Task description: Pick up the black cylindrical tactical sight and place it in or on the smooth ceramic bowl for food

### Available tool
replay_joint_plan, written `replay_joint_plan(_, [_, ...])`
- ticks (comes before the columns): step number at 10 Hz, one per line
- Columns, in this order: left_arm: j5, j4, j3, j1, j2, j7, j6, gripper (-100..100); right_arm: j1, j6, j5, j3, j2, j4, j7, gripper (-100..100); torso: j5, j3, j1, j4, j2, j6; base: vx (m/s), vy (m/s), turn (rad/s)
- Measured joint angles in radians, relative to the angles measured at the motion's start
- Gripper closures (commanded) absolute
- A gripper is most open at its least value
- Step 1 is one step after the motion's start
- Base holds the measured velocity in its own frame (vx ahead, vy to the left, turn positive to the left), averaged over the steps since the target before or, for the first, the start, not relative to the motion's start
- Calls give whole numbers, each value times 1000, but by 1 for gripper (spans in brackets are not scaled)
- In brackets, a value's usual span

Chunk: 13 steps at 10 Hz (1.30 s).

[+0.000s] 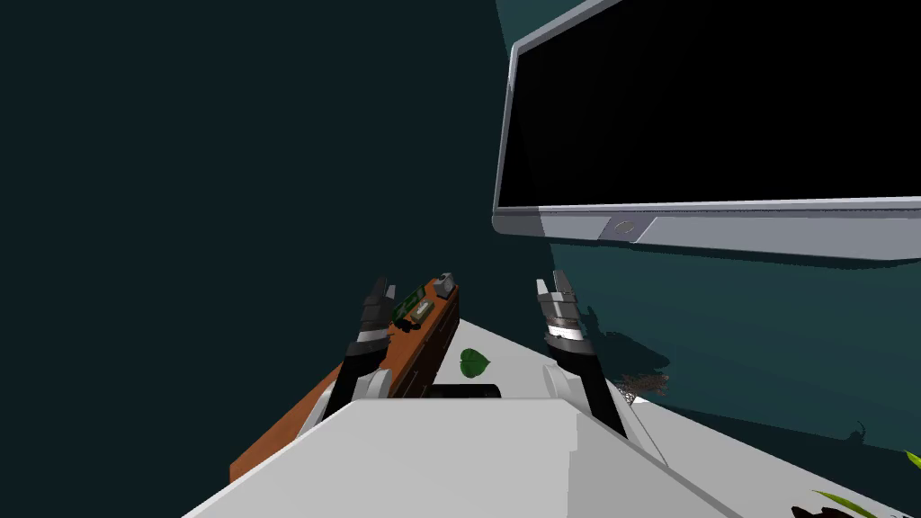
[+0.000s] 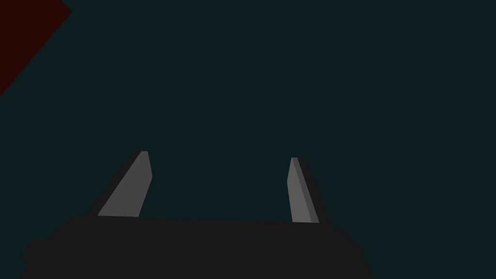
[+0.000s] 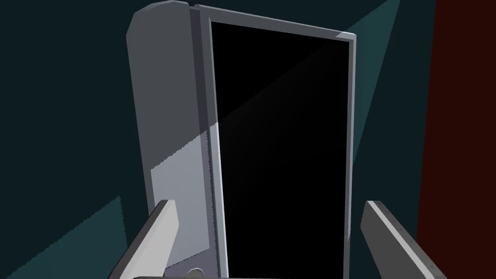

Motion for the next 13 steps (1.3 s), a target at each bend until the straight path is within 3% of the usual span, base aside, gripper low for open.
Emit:
replay_joint_plan(5, [-30,82,21,-9,101,5,51,-100,0,0,0,0,0,0,0,0,-1,2,-2,1,3,0,-52,-60,-3])
replay_joint_plan(12, [-54,282,68,-19,248,30,129,-100,0,0,0,0,0,0,0,0,0,1,0,0,1,0,-27,-13,-20])
replay_joint_plan(13, [-58,308,67,-28,250,29,139,-100,0,0,0,0,0,0,0,0,0,1,0,0,1,0,-6,-2,-27])
